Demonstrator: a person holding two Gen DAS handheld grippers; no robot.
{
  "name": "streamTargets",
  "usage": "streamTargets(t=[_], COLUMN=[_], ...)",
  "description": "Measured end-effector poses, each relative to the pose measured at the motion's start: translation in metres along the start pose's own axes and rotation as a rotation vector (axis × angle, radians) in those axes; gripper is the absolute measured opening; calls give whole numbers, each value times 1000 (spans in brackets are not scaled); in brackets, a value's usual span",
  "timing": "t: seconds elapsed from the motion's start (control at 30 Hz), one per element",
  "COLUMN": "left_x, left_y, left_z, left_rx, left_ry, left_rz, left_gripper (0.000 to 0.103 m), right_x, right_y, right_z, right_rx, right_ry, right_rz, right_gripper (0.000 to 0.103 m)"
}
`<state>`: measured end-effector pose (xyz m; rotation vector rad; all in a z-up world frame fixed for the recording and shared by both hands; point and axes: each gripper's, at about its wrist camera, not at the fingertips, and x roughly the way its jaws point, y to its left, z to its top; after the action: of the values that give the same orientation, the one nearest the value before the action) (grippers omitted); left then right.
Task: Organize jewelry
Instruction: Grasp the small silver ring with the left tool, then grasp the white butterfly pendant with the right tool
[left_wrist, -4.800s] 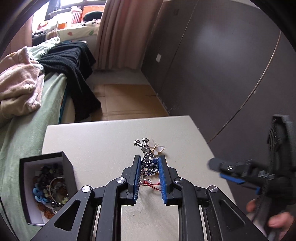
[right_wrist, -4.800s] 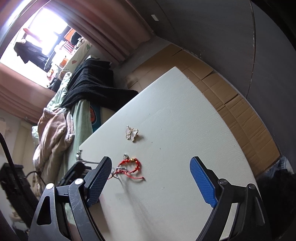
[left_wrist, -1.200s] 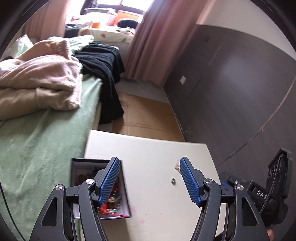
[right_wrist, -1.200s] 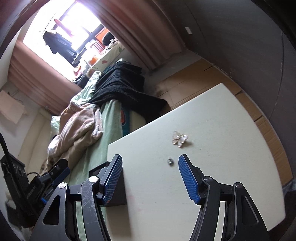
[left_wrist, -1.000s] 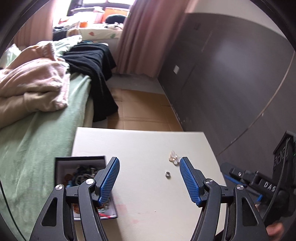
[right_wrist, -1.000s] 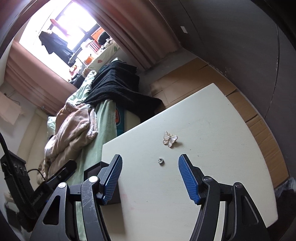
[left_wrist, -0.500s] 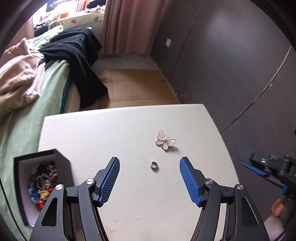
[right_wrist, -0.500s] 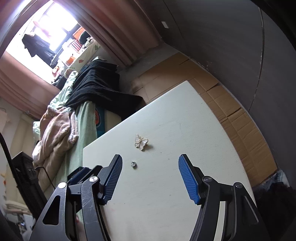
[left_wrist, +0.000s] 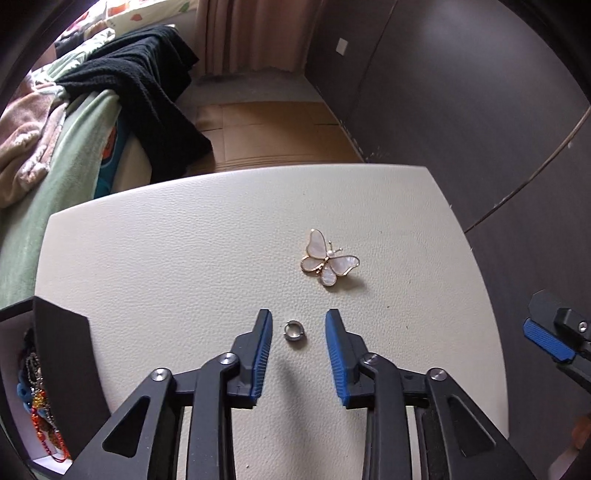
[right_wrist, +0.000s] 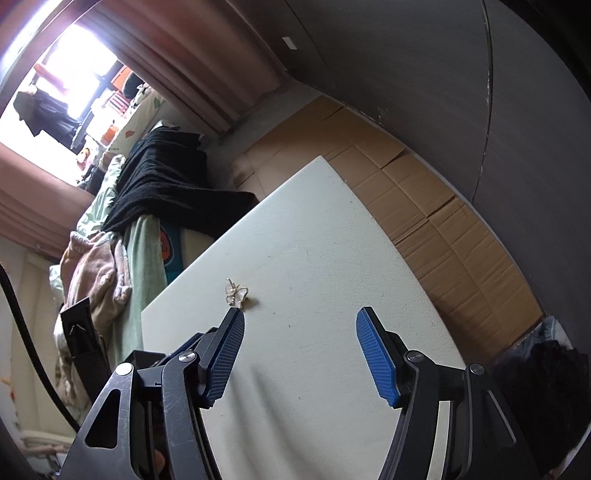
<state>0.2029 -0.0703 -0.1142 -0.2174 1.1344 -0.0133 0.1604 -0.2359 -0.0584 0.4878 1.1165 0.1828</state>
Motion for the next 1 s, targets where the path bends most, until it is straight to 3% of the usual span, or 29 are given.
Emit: streamTargets(t=[0.33, 0.4, 0.83, 1.0], left_x=[11, 11, -19, -32], left_y=[-5, -6, 28, 40], left_z=[-5, -6, 2, 5], left_rx=[34, 44, -39, -64], left_ry=[-3, -4, -61, -90], left_rz=[77, 90, 25, 12], left_gripper=[19, 12, 12, 12], right_x=[2, 3, 32, 44], right_y=[-5, -5, 20, 40], right_z=[1, 1, -3, -7], right_rx=[20, 18, -52, -118], right_ry=[9, 12, 44, 34], right_rz=[-13, -15, 6, 26], right_gripper=[64, 64, 64, 57])
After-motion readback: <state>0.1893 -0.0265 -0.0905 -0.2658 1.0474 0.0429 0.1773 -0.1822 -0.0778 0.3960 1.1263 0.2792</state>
